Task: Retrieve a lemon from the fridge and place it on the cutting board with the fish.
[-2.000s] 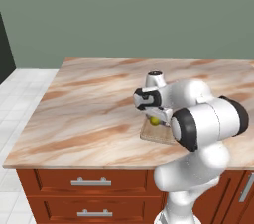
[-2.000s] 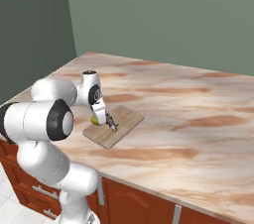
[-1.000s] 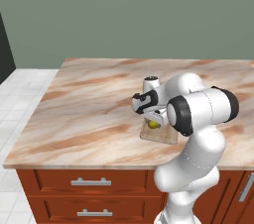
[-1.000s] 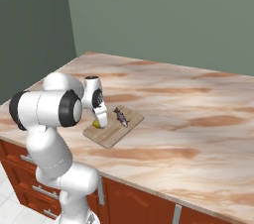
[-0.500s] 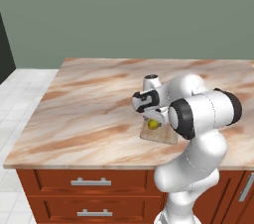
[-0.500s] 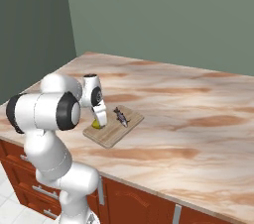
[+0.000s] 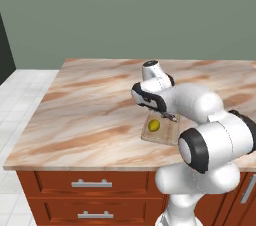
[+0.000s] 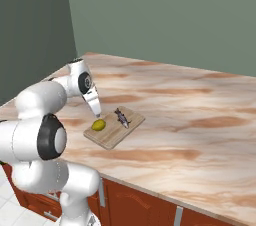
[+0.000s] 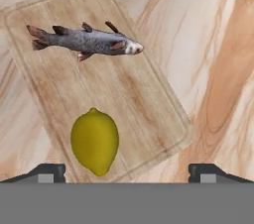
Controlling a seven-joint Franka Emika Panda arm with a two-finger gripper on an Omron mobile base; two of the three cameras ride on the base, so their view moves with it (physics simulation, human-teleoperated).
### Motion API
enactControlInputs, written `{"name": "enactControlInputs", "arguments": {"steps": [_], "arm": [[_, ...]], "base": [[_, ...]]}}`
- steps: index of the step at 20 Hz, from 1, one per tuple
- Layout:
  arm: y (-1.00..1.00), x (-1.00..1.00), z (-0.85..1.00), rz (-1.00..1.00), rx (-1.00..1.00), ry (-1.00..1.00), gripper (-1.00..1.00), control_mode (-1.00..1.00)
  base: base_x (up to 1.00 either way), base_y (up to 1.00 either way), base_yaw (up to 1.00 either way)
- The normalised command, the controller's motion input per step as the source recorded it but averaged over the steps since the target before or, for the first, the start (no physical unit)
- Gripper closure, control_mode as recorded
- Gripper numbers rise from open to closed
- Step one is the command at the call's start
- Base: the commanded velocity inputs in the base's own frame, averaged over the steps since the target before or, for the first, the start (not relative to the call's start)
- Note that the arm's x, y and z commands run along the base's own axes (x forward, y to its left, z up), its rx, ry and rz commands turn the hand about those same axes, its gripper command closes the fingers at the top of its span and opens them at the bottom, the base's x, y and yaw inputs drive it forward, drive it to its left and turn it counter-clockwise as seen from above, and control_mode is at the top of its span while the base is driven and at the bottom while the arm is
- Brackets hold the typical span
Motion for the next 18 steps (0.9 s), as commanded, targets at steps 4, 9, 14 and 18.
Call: {"name": "enactControlInputs", "arguments": {"steps": [4, 9, 14, 18], "arm": [[0.00, -0.78, 0.87, -0.01, -0.05, -0.01, -1.00, -1.00], [-0.49, -0.95, 0.46, -0.05, 0.00, -0.02, -1.00, -1.00], [-0.64, -0.77, 0.54, 0.07, 0.02, -0.03, -1.00, -1.00], [-0.44, -0.76, 0.54, 0.25, 0.14, 0.00, -1.00, -1.00]], "base": [[0.00, 0.00, 0.00], [0.00, 0.00, 0.00], [0.00, 0.00, 0.00], [0.00, 0.00, 0.00]]}}
